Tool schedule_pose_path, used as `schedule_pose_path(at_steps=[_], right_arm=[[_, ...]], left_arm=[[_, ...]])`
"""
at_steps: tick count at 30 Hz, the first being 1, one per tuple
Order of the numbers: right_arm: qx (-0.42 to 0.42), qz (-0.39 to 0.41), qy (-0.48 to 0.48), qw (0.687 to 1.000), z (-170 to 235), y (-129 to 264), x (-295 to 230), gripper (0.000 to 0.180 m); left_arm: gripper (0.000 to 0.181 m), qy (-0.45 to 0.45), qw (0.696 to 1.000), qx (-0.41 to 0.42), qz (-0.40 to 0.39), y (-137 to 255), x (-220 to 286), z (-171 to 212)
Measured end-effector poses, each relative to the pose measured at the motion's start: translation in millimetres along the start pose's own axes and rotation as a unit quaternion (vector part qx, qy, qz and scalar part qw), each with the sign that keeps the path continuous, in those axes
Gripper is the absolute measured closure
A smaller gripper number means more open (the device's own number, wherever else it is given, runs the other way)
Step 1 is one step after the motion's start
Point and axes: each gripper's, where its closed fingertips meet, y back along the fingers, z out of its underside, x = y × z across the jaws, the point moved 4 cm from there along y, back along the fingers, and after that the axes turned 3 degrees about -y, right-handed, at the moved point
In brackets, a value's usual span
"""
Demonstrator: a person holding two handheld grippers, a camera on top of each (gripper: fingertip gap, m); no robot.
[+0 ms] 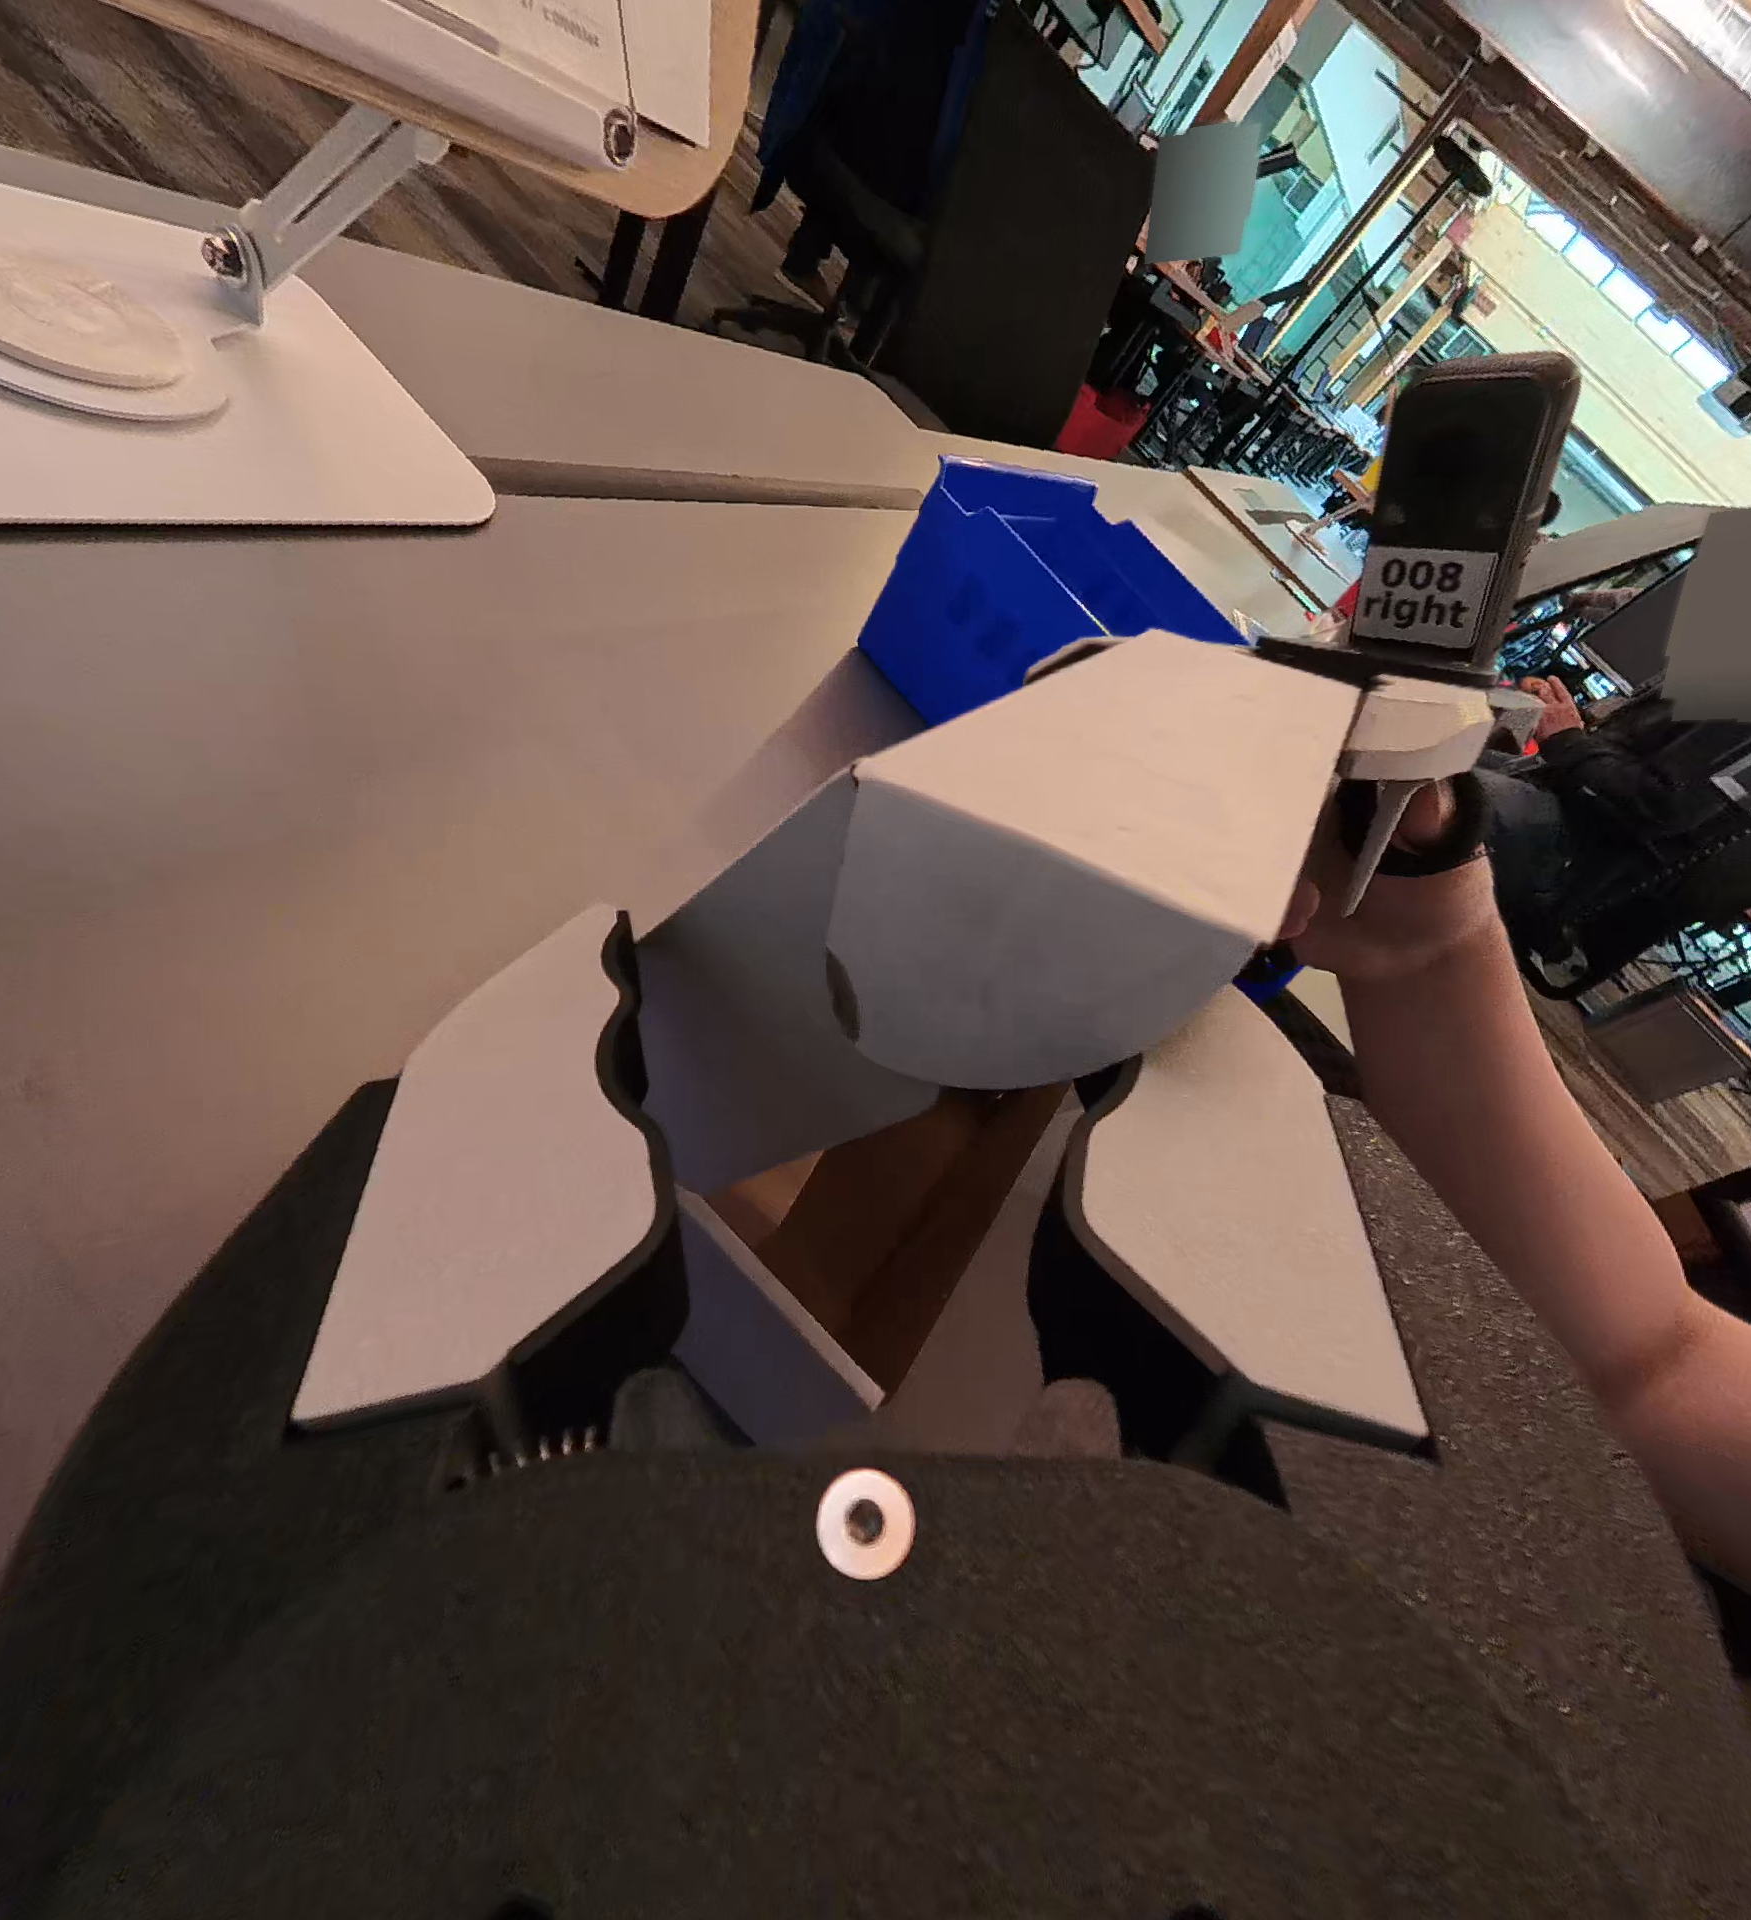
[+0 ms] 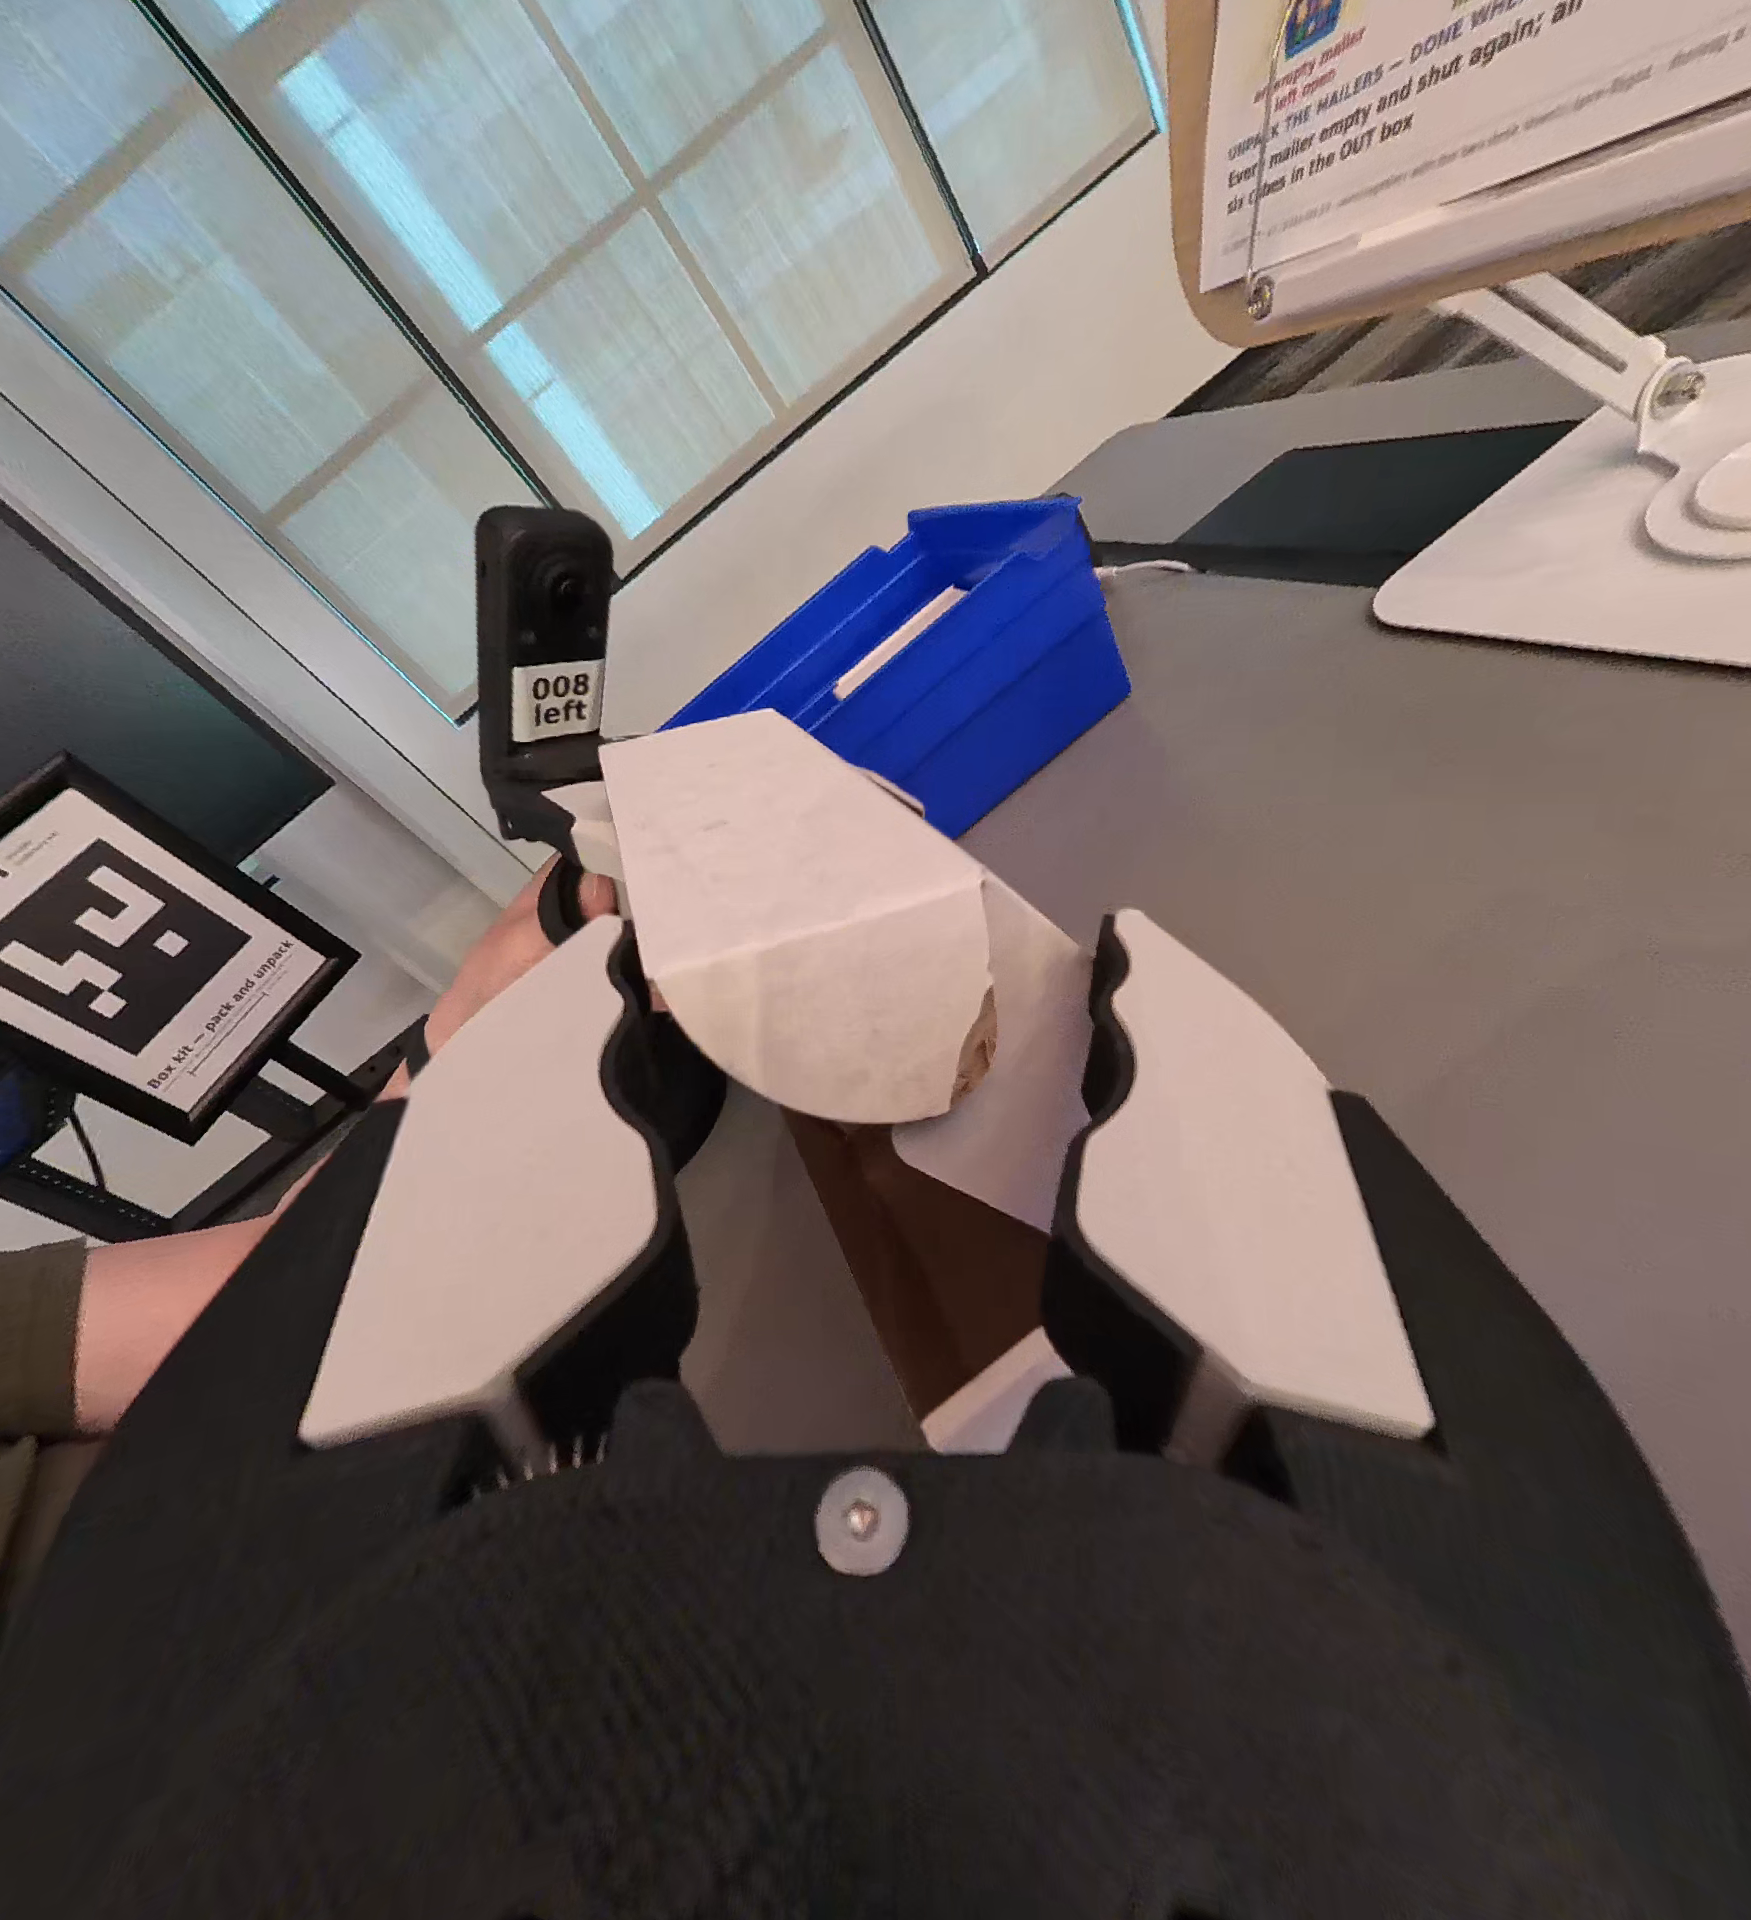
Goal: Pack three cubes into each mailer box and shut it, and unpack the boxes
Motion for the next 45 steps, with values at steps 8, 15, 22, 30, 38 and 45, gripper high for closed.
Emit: schedule_pose_path(at_steps=[8,15,22,30,38,45], right_arm=[[-0.010,0.000,-0.006,1.000,15.2,17.0,-11.5,0.094],[-0.001,-0.041,-0.046,0.998,22.3,21.9,-17.3,0.094],[-0.008,-0.043,-0.046,0.998,26.8,17.0,-15.5,0.093],[-0.004,-0.060,-0.048,0.997,27.4,14.2,-16.2,0.094],[-0.006,-0.067,-0.042,0.997,29.0,14.8,-20.4,0.094],[-0.014,-0.065,-0.029,0.997,37.8,16.2,-26.6,0.094]], left_arm=[[0.097,0.007,1.000,-0.006,0.020,7.2,12.0,11.7],[0.096,0.009,1.000,0.003,0.019,15.0,17.0,18.2],[0.093,-0.004,1.000,0.008,0.004,24.1,25.1,25.9],[0.093,0.032,0.999,0.026,-0.010,39.5,33.4,38.7],[0.093,0.022,1.000,0.002,0.006,33.0,30.2,45.6],[0.094,-0.018,0.999,-0.028,-0.008,28.3,25.3,50.3]])
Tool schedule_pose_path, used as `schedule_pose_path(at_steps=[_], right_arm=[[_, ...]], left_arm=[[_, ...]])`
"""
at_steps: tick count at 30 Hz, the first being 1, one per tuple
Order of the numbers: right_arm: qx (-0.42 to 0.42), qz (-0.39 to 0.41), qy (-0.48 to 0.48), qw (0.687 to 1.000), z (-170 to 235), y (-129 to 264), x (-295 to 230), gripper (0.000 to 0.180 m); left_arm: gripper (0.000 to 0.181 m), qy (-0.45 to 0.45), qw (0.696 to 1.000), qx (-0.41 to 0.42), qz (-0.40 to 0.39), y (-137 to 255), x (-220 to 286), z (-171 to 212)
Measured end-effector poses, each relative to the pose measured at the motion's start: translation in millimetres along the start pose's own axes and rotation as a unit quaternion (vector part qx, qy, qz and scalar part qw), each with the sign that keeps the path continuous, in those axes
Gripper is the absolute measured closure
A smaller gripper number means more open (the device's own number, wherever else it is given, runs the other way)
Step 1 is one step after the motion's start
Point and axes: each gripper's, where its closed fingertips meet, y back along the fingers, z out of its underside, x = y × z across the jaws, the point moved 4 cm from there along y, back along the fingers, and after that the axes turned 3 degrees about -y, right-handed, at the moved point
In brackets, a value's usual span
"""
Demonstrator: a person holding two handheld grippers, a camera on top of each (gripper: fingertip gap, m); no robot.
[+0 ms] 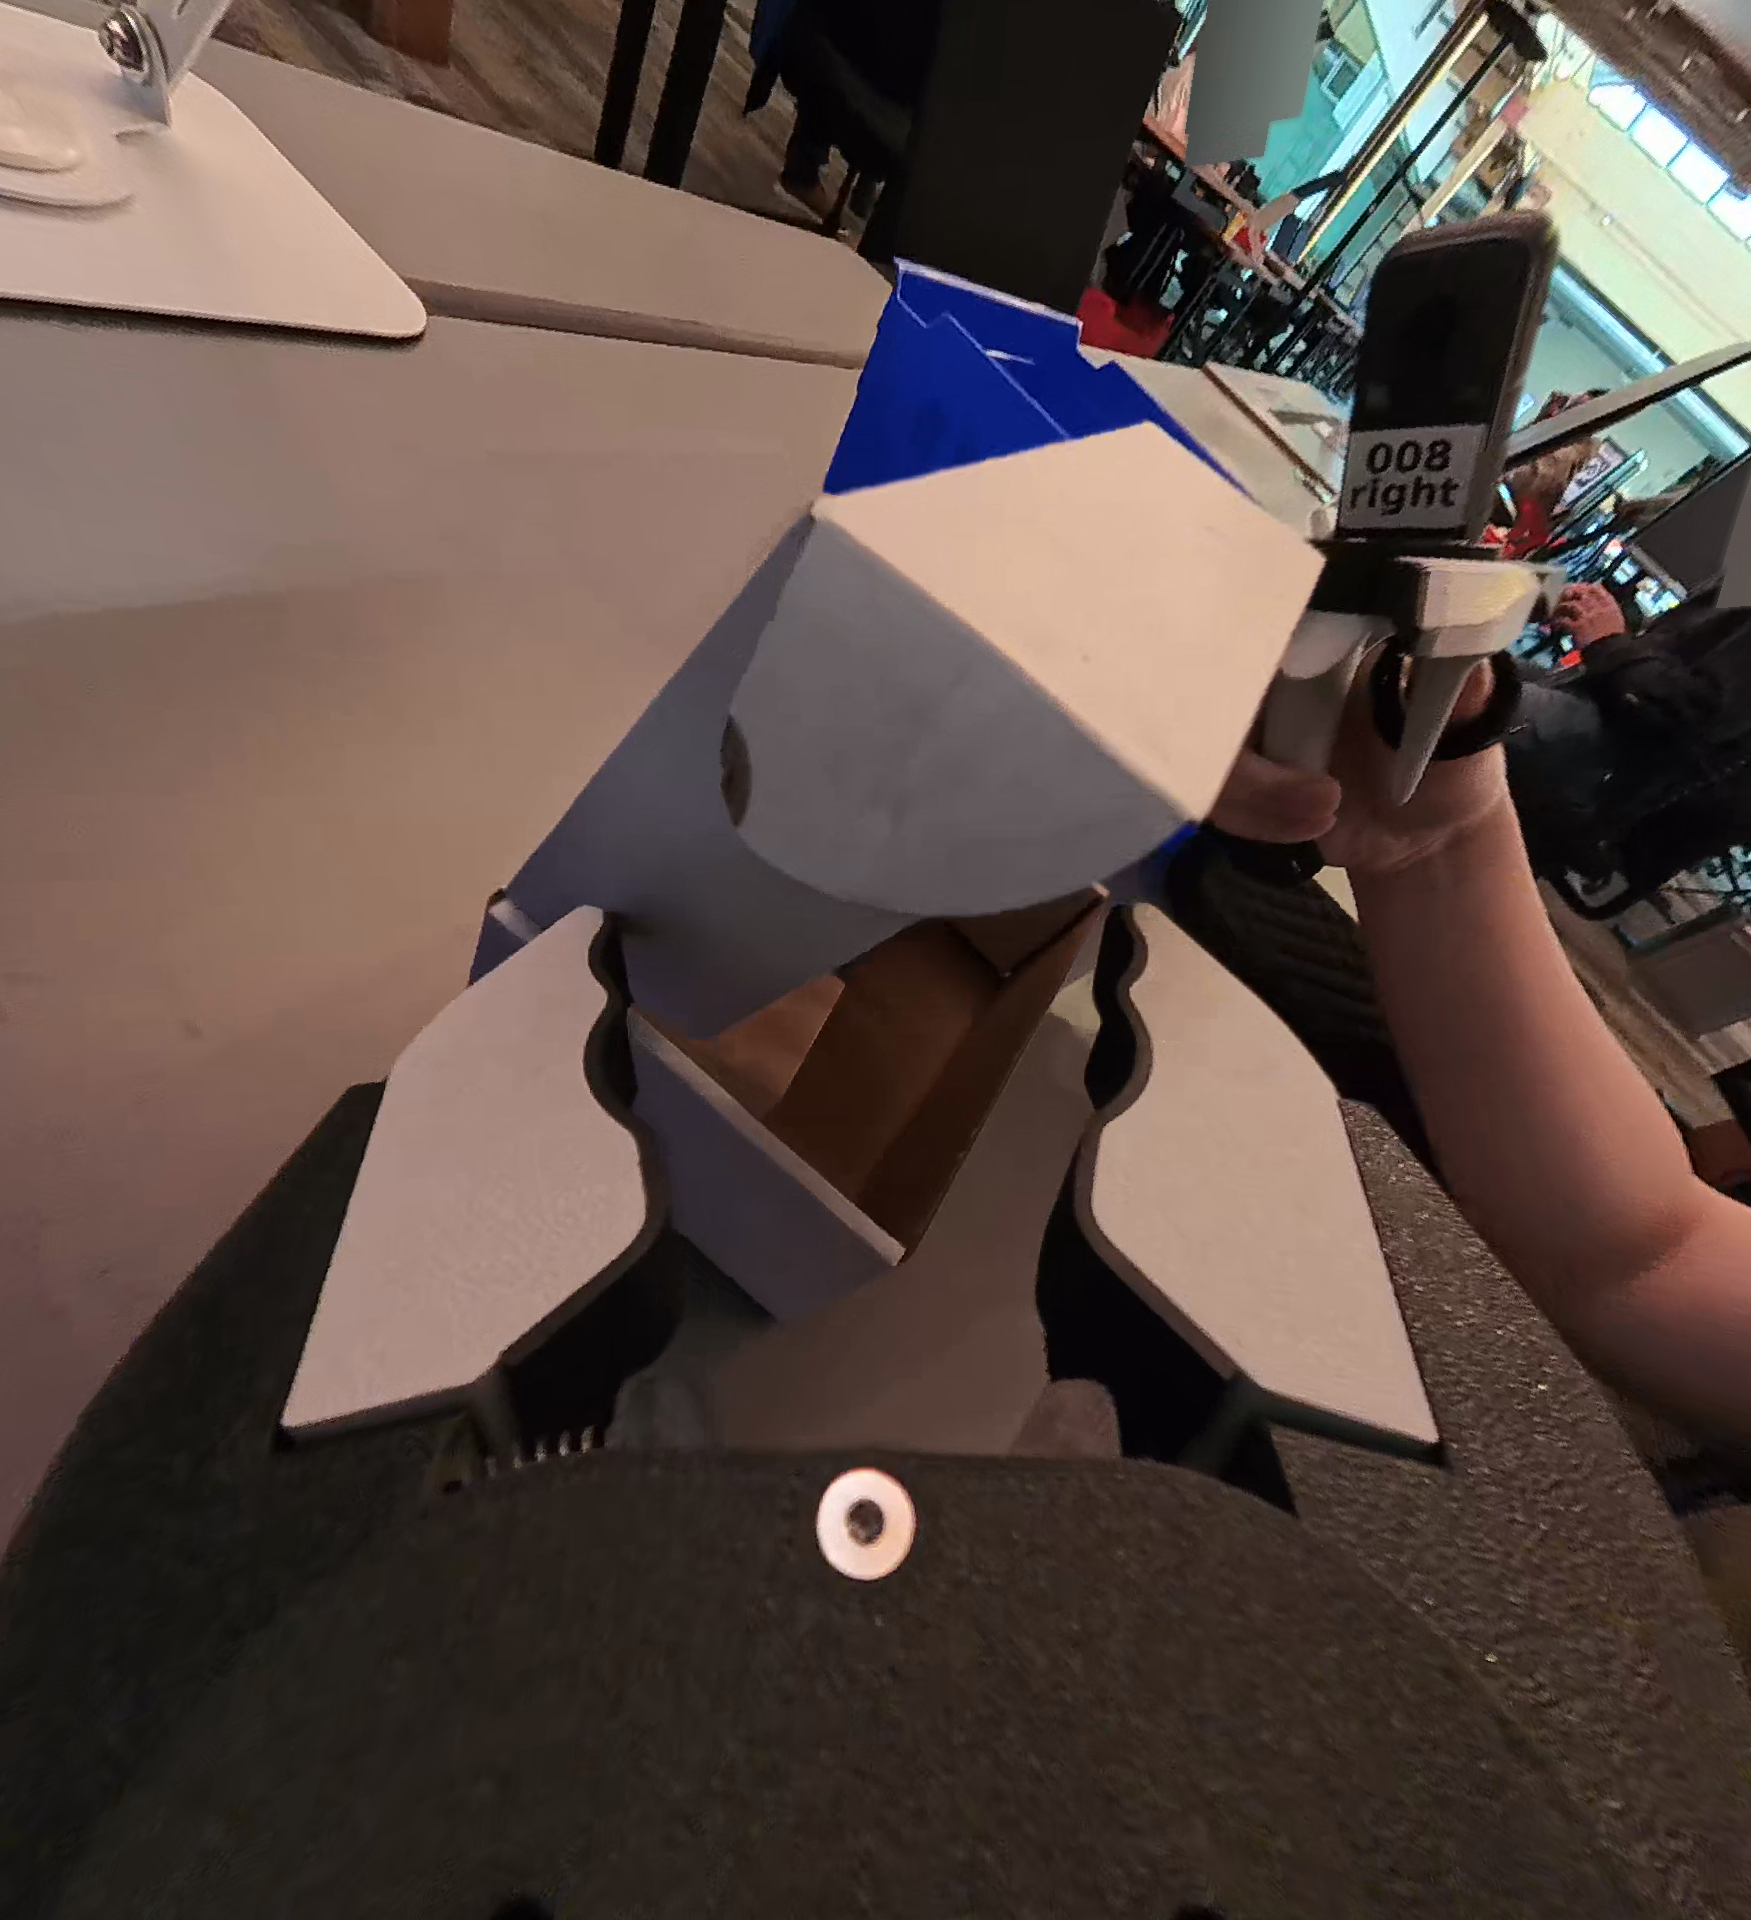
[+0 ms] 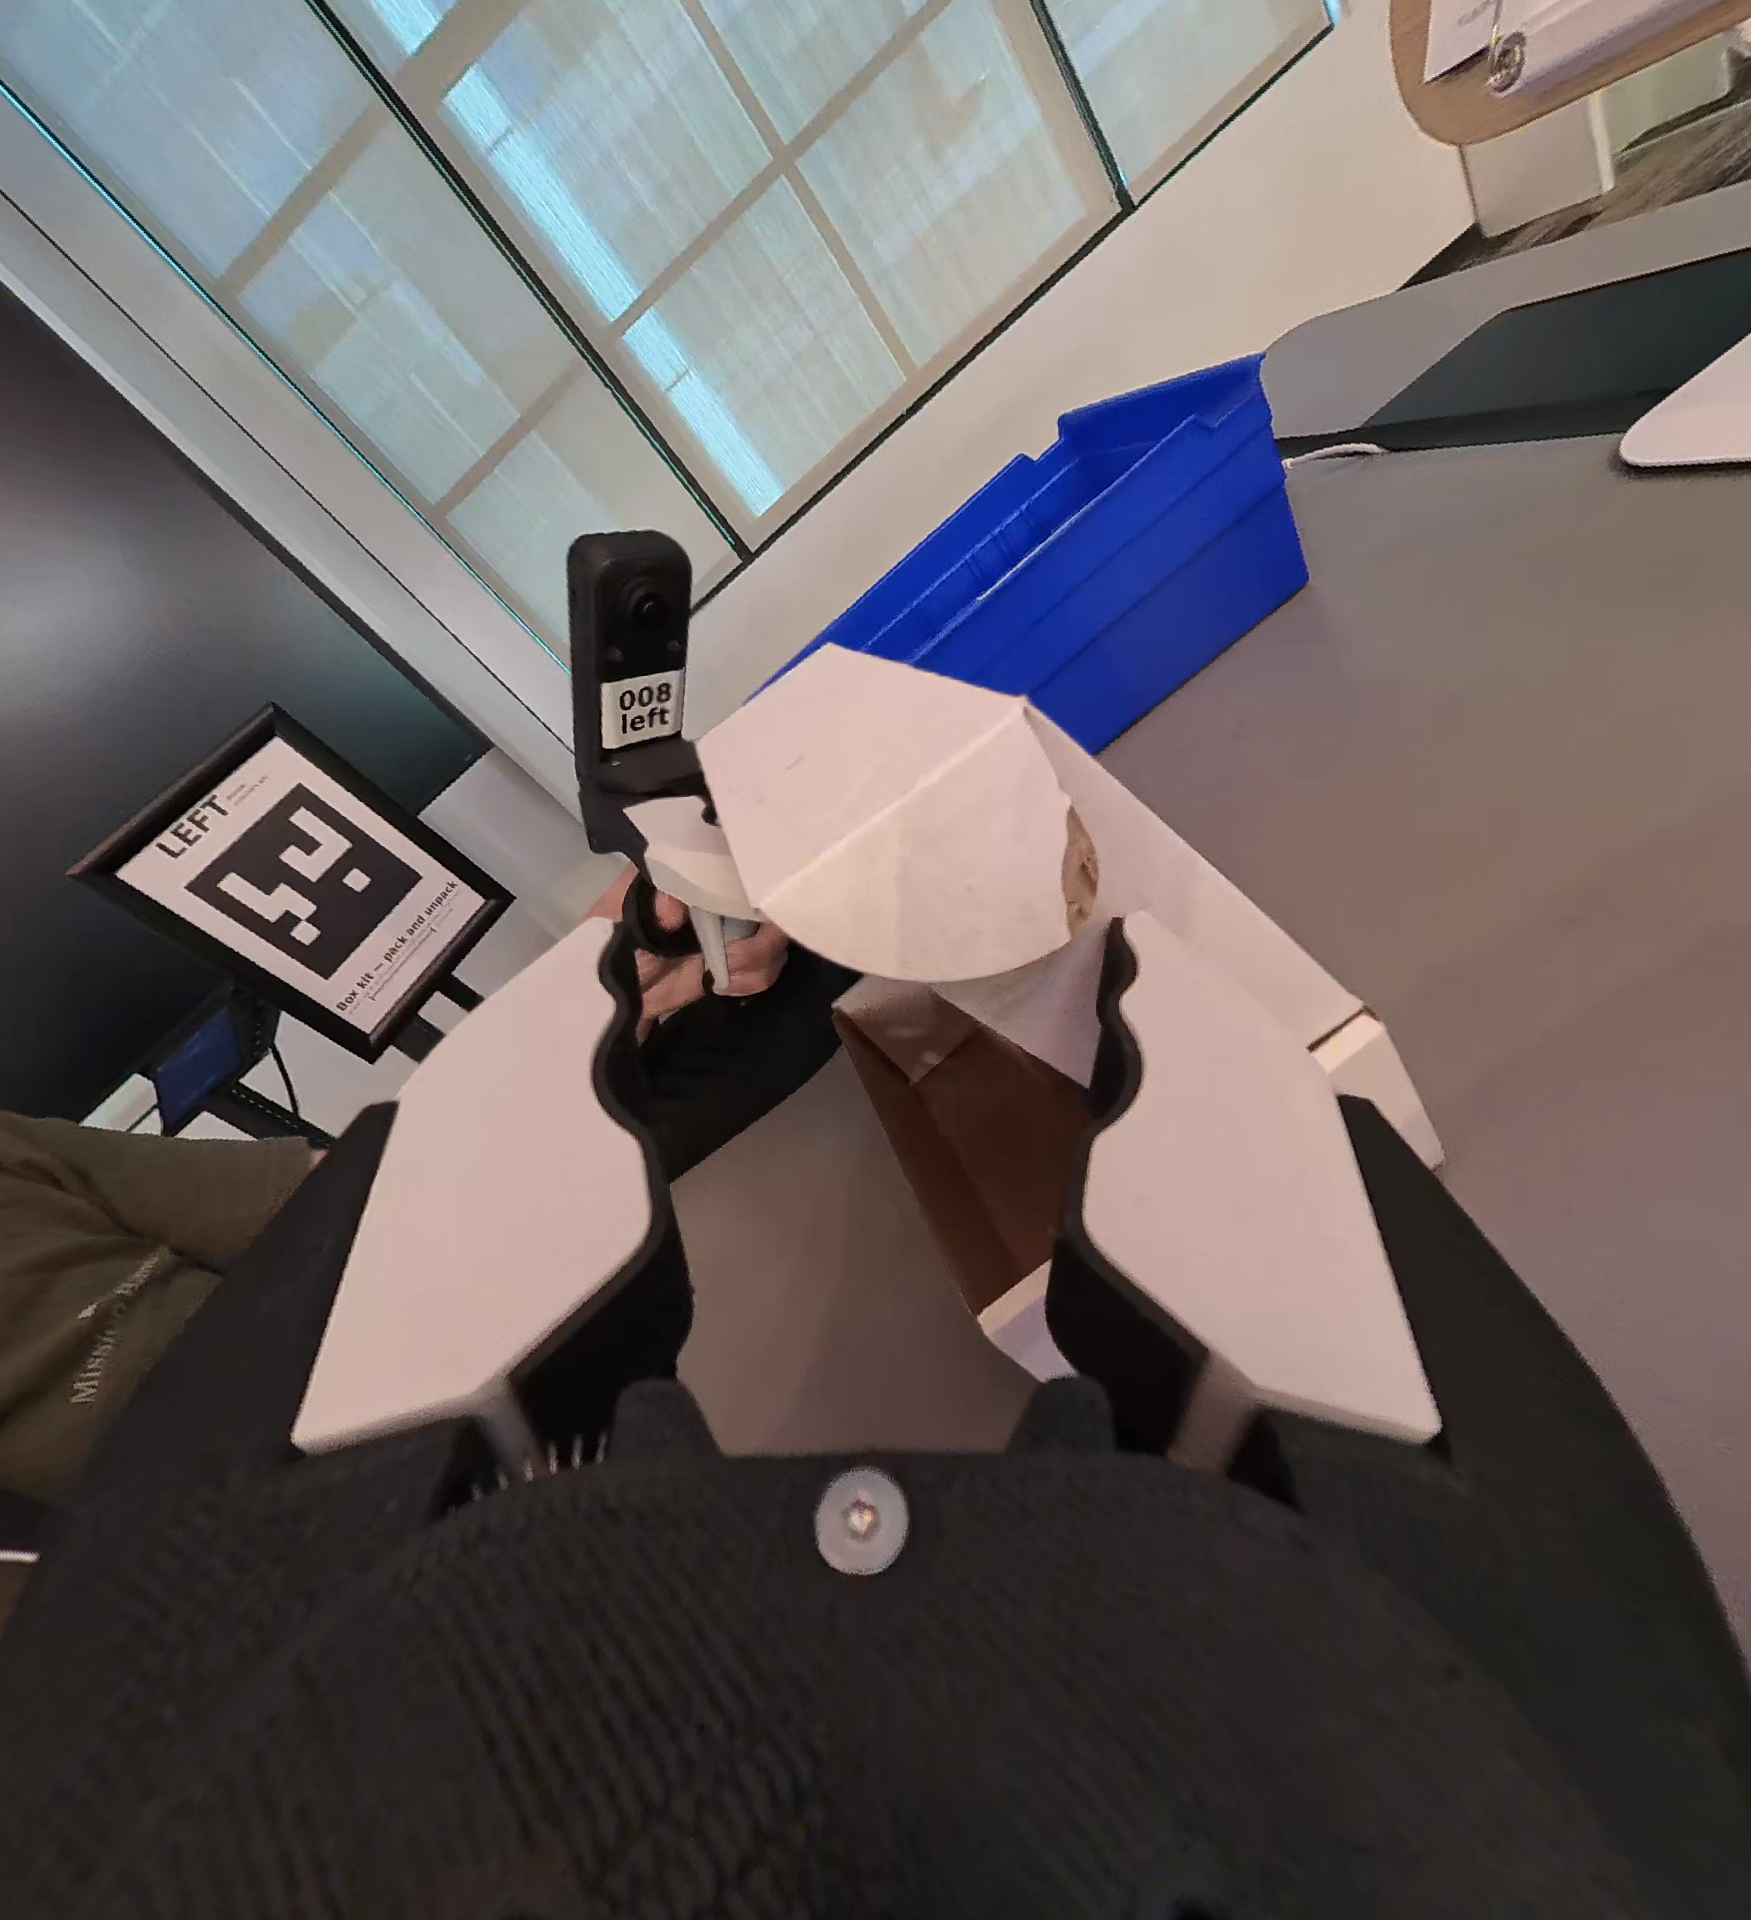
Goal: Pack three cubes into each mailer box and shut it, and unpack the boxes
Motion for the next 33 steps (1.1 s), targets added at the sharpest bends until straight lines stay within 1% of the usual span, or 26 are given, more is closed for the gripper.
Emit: schedule_pose_path(at_steps=[6,8,11,13,15,19,22,25,27,29,30,31,33], right_arm=[[-0.021,0.007,0.022,1.000,11.5,-1.1,-5.2,0.094],[-0.036,0.021,0.029,0.999,18.3,-0.7,-2.7,0.094],[-0.039,0.024,0.033,0.998,23.6,1.4,-3.9,0.094],[-0.041,0.021,0.032,0.998,25.4,2.3,-5.6,0.094],[-0.044,0.024,0.038,0.998,26.1,2.4,-6.2,0.094],[-0.049,0.031,0.042,0.997,26.5,2.1,-6.1,0.094],[-0.053,0.038,0.046,0.997,25.1,4.8,-5.8,0.094],[-0.026,0.047,0.064,0.997,16.0,9.0,-8.1,0.094],[-0.007,0.062,0.112,0.992,9.8,10.7,-13.8,0.094],[-0.006,0.109,0.207,0.972,7.8,12.2,-19.8,0.091],[-0.012,0.140,0.269,0.953,9.2,13.2,-23.2,0.091],[-0.021,0.173,0.332,0.927,11.9,14.2,-25.5,0.091],[-0.044,0.233,0.440,0.866,20.7,14.9,-27.7,0.093]], left_arm=[[0.091,-0.032,0.999,-0.031,-0.026,-3.6,0.0,13.5],[0.092,-0.051,0.997,-0.042,-0.038,-4.6,0.3,16.7],[0.086,-0.082,0.994,-0.065,-0.040,-4.1,6.4,21.0],[0.080,-0.100,0.991,-0.082,-0.030,-1.9,13.1,24.8],[0.078,-0.107,0.989,-0.096,-0.019,1.4,20.4,29.2],[0.076,-0.096,0.992,-0.081,-0.011,9.5,32.1,32.7],[0.077,-0.074,0.995,-0.065,-0.034,20.4,33.4,29.1],[0.076,-0.095,0.993,-0.034,-0.054,32.0,40.8,16.6],[0.077,-0.132,0.988,-0.019,-0.072,37.2,45.9,7.7],[0.076,-0.193,0.974,-0.023,-0.119,40.7,44.4,2.8],[0.074,-0.228,0.962,-0.030,-0.146,42.3,42.8,2.1],[0.075,-0.264,0.948,-0.033,-0.173,43.9,41.7,1.6],[0.089,-0.329,0.917,-0.022,-0.223,47.0,39.8,0.2]])
